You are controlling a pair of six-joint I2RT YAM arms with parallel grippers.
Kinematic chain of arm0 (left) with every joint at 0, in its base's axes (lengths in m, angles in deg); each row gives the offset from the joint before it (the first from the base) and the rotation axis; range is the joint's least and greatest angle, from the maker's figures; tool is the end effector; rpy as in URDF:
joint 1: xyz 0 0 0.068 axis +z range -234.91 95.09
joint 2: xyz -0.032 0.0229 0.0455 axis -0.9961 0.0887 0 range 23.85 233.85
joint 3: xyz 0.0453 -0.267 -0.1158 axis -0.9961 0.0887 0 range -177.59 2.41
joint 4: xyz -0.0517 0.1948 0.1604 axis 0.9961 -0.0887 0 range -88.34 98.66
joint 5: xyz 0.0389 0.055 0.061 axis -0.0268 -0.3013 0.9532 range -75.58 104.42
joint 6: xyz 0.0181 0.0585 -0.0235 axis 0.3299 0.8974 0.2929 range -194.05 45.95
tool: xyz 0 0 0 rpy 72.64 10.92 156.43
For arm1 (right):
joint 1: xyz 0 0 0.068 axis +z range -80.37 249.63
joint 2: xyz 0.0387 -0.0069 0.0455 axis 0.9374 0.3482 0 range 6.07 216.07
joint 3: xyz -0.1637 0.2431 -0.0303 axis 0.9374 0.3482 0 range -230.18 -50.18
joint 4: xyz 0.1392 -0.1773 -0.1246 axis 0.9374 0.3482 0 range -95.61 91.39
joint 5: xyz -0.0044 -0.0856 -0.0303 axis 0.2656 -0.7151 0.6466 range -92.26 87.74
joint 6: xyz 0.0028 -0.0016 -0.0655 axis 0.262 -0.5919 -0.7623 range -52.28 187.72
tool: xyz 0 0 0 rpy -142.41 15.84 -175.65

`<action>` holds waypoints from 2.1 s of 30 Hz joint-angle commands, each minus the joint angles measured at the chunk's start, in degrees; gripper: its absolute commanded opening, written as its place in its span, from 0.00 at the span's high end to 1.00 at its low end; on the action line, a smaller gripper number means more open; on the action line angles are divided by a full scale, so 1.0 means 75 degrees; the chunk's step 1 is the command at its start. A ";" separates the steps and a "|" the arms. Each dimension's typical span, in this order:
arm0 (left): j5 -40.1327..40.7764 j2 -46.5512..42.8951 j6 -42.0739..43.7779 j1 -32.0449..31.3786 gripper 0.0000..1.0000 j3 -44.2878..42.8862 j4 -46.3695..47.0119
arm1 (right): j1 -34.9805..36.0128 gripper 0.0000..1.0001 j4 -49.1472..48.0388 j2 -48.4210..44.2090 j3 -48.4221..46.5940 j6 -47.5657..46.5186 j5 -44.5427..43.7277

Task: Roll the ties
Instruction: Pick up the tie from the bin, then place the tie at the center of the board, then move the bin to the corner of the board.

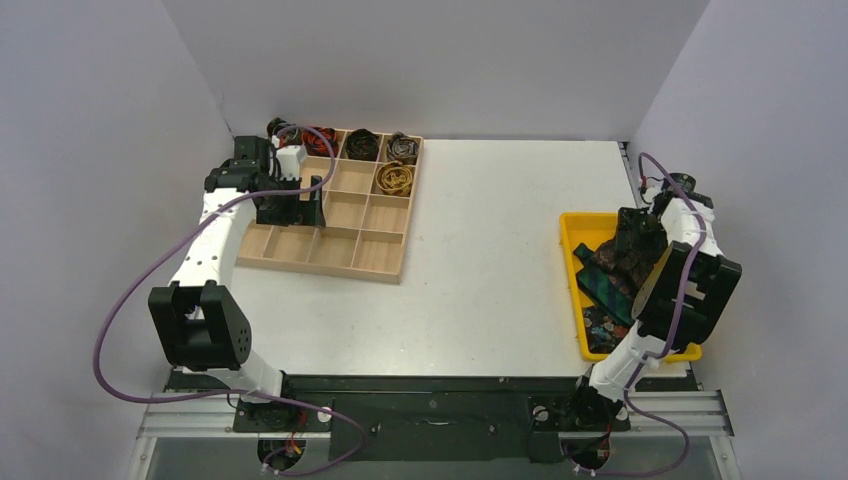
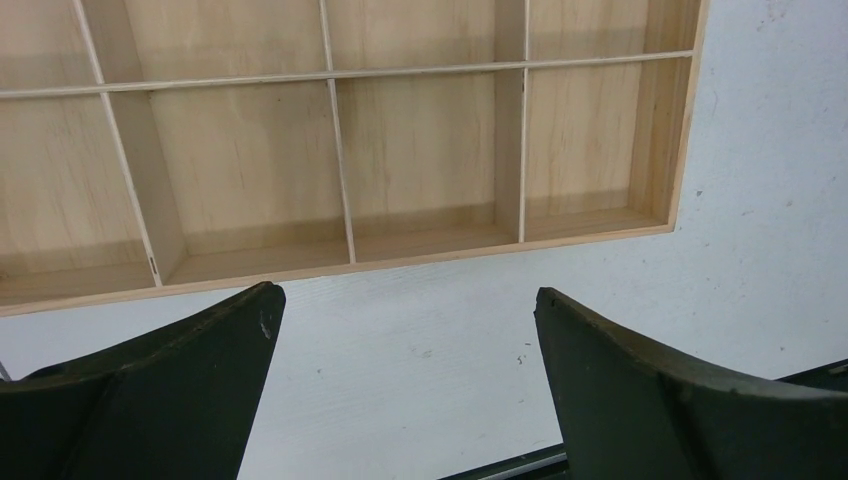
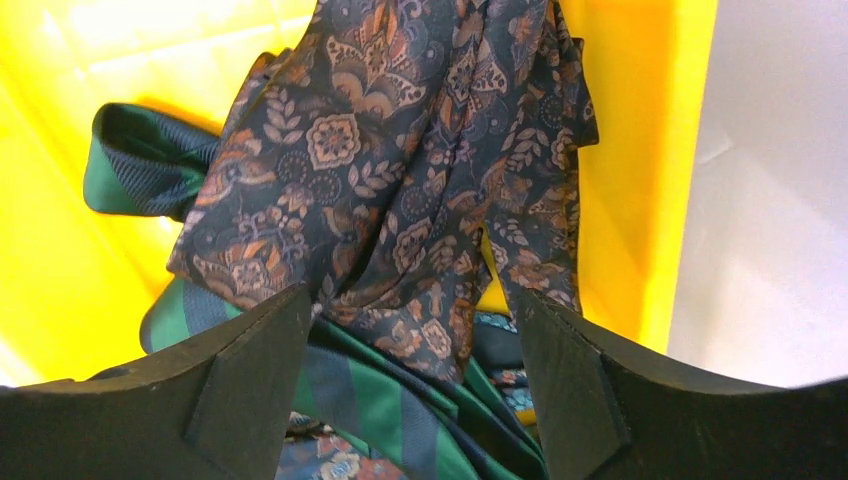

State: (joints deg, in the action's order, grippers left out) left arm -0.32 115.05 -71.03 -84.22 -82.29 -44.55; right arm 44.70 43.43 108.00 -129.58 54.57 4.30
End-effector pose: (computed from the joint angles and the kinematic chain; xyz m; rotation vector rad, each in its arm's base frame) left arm 0.3347 -0.0091 0.3253 0.1433 2.5867 -0.3118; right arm 0.3328 -0.1482 0.2380 0.2612 2.7886 0.0036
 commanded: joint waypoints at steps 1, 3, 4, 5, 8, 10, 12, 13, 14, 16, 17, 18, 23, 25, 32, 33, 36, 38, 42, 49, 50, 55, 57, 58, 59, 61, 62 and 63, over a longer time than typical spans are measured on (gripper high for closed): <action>0.0102 0.0042 0.0257 -0.0031 0.03 -0.0337 -0.0055 | -0.0028 0.29 -0.0935 0.0251 0.0231 0.0959 0.0248; 0.0127 0.0040 0.0288 -0.0023 0.03 -0.0327 -0.0064 | -0.0018 0.29 -0.1073 0.0516 0.0198 0.1120 0.0349; 0.0141 0.0034 0.0300 -0.0022 0.03 -0.0301 -0.0065 | -0.0019 0.29 -0.1162 0.0617 0.0164 0.1232 0.0432; 0.0151 0.0031 0.0332 -0.0022 0.03 -0.0281 -0.0056 | -0.0024 0.30 -0.1172 0.0830 0.0137 0.1275 0.0505; 0.0225 -0.0018 0.0382 -0.0024 0.03 -0.0164 -0.0040 | -0.0008 0.48 -0.1104 0.1276 -0.0032 0.1348 0.0952; 0.0245 -0.0060 0.0417 -0.0022 0.04 -0.0100 -0.0020 | -0.0011 0.73 -0.0944 0.1424 -0.0131 0.1294 0.1193; 0.0218 -0.0131 0.0485 -0.0024 0.03 -0.0052 0.0018 | 0.0023 0.97 -0.0781 0.1167 -0.0151 0.1139 0.1382; 0.0187 -0.0188 0.0498 -0.0023 0.03 -0.0032 0.0035 | 0.0038 1.00 -0.0710 0.1013 -0.0138 0.1008 0.1476; 0.0162 -0.0215 0.0513 -0.0025 0.03 -0.0029 0.0086 | 0.0115 1.00 -0.0694 0.0616 -0.0093 0.0906 0.1536; 0.0116 -0.0315 0.0512 -0.0025 0.04 -0.0037 0.0172 | 0.0356 1.00 -0.0653 -0.0087 -0.0026 0.0644 0.1666; 0.0097 -0.0360 0.0500 -0.0029 0.04 -0.0038 0.0206 | 0.0628 1.00 -0.0608 -0.0347 -0.0030 0.0430 0.1737; 0.0082 -0.0383 0.0476 -0.0026 0.04 -0.0044 0.0260 | 0.0780 1.00 -0.0602 -0.0808 -0.0036 0.0233 0.1755; 0.0055 -0.0331 0.0341 -0.0022 0.04 -0.0171 0.0321 | 0.2234 1.00 -0.0706 -0.2063 -0.0491 -0.0058 0.1575; 0.0035 -0.0304 0.0259 0.0000 0.03 -0.0207 0.0352 | 0.2829 1.00 -0.0730 -0.2343 -0.0849 -0.0107 0.1376; -0.0007 -0.0519 0.0107 0.0151 0.04 -0.0044 0.0696 | 0.4572 1.00 -0.0529 -0.2714 -0.2206 -0.0294 0.1769; -0.0005 -0.0545 0.0084 0.0194 0.04 0.0028 0.0737 | 0.4721 1.00 -0.0463 -0.2753 -0.2291 -0.0391 0.1866; -0.0082 -0.0636 0.0047 0.0294 0.03 0.0183 0.0926 | 0.5551 1.00 -0.0302 -0.2805 -0.2496 -0.0630 0.2051; -0.0111 -0.0703 0.0032 0.0345 0.03 0.0306 0.1036 | 0.5999 1.00 -0.0160 -0.2831 -0.2367 -0.0950 0.2087; -0.0169 -0.0832 0.0004 0.0449 0.03 0.0564 0.1235 | 0.6654 0.61 0.0429 -0.2700 -0.1827 -0.1686 0.1775; -0.0338 -0.1159 0.0196 0.0595 0.03 0.1158 0.1645 | 0.5845 0.31 0.2035 -0.2989 -0.1447 -0.2603 0.1268; -0.0381 -0.1163 0.0206 0.0598 0.03 0.1205 0.1725 | 0.5651 0.31 0.2248 -0.3030 -0.1465 -0.2682 0.1216; -0.0645 -0.1111 0.0101 0.0603 0.03 0.1395 0.1937 | 0.3724 0.34 0.4015 -0.3373 -0.0851 -0.3028 0.0447; -0.0741 -0.1051 0.0070 0.0609 0.04 0.1461 0.2041 | 0.2933 0.37 0.4557 -0.3630 -0.0179 -0.3244 -0.0053; -0.0794 -0.1021 0.0063 0.0610 0.04 0.1500 0.2078 | 0.2636 0.39 0.4752 -0.3855 0.0071 -0.3352 -0.0468; -0.0907 -0.0949 0.0070 0.0614 0.04 0.1499 0.2126 | 0.2080 0.40 0.4797 -0.3971 0.0589 -0.3383 -0.0660; -0.1061 -0.0800 0.0092 0.0612 0.03 0.1473 0.2164 | 0.1107 0.43 0.4824 -0.4286 0.1340 -0.3502 -0.1449; -0.1100 -0.0755 0.0092 0.0617 0.03 0.1397 0.2163 | 0.0394 0.43 0.4801 -0.4403 0.1545 -0.3613 -0.1766; -0.1215 -0.0643 0.0090 0.0613 0.03 0.1348 0.2138 | -0.0005 0.46 0.4798 -0.4421 0.1886 -0.3695 -0.1866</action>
State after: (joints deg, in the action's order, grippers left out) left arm -5.44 108.62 -70.39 -80.03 -71.12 -31.74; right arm 55.36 73.92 77.62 -121.58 30.44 0.85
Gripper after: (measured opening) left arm 0.966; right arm 0.573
